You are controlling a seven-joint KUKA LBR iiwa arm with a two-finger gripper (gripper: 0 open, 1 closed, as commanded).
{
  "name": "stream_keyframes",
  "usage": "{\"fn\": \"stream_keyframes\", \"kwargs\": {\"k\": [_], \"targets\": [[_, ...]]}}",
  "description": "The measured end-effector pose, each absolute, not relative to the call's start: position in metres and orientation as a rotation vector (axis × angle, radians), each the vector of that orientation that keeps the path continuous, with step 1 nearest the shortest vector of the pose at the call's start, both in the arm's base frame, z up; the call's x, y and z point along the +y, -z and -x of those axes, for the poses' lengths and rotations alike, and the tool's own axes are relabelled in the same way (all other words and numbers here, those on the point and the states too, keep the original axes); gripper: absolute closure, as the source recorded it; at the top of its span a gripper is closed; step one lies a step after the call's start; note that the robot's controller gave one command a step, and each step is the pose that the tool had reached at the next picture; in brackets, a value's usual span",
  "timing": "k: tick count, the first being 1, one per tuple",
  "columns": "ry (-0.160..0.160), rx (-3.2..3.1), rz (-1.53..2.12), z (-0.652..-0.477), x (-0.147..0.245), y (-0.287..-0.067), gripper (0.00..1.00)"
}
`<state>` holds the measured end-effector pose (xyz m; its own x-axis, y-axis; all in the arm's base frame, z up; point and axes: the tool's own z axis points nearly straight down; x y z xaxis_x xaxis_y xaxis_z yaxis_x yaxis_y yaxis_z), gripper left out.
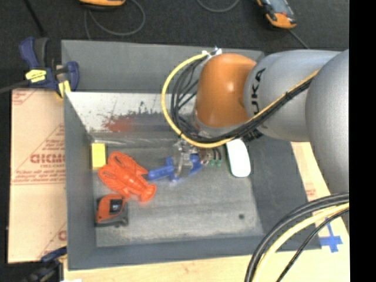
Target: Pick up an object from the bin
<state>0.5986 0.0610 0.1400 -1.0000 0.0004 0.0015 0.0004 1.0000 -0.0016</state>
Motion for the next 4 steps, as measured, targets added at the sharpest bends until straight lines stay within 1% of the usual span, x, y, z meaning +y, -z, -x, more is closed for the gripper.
{"fn": "stream_keyframes", "kwargs": {"k": [1,2,3,4], "targets": [[0.005,-3.138,0.12,-0.634,0.049,-0.069,0.0],[0.006,-3.145,0.12,-0.637,0.049,-0.076,1.0],[0.006,-3.145,0.12,-0.637,0.05,-0.076,1.0],[0.002,-3.139,0.212,-0.651,0.047,-0.168,1.0]]}}
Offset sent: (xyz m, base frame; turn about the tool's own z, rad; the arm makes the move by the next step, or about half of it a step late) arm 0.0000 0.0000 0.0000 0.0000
